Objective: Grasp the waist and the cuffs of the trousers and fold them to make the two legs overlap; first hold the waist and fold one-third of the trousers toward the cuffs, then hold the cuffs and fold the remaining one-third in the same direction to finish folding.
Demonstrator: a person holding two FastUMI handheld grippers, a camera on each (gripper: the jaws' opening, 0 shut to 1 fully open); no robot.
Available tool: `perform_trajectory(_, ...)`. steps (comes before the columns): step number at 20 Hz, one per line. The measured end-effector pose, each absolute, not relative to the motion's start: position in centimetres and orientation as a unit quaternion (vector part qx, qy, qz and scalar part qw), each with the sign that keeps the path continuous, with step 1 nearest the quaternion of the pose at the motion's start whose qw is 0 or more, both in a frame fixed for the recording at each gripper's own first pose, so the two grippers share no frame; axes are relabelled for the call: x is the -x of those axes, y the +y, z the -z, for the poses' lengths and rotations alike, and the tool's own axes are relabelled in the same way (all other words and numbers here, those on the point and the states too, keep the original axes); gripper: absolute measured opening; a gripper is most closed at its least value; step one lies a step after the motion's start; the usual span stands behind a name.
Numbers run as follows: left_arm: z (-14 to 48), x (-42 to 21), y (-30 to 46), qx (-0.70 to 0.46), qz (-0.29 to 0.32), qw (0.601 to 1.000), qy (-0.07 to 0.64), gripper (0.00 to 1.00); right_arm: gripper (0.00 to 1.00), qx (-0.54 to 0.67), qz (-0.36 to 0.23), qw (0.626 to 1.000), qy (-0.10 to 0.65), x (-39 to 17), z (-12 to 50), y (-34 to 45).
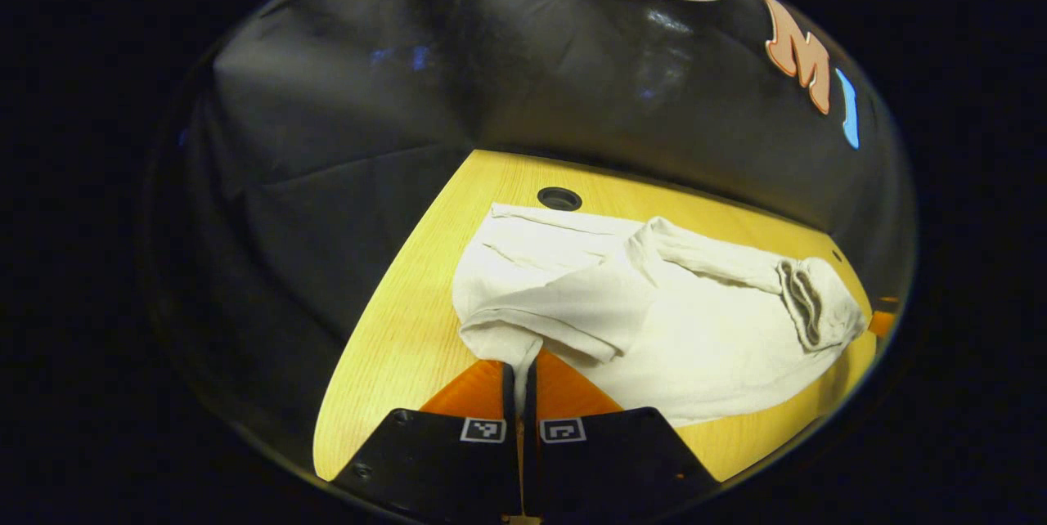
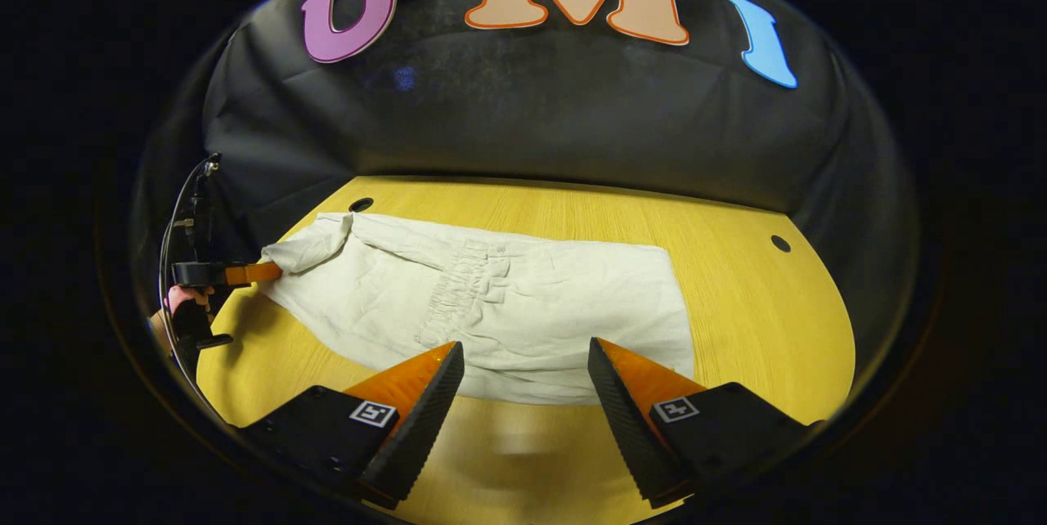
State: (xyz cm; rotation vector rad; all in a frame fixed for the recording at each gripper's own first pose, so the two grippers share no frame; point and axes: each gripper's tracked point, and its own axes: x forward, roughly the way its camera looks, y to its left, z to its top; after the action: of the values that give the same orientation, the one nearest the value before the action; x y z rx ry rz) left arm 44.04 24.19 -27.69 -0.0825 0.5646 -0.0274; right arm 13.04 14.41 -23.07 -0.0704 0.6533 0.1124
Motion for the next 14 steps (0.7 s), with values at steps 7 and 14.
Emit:
perform_trajectory(7, 21.4, -43.7, 18.7, 0.135, 0.04, 0.967, 0.212, 0.0, 0.97, 0.025, -0.038, 0.95, 0.308, -12.0, 21.5, 11.5)
perform_trajectory(14, 15.7, -43.1, 8.3, 0.152, 0.085, 0.969, 0.174, 0.0, 0.97, 0.026, -0.045, 0.953, 0.298, -10.6, 19.7, 7.0)
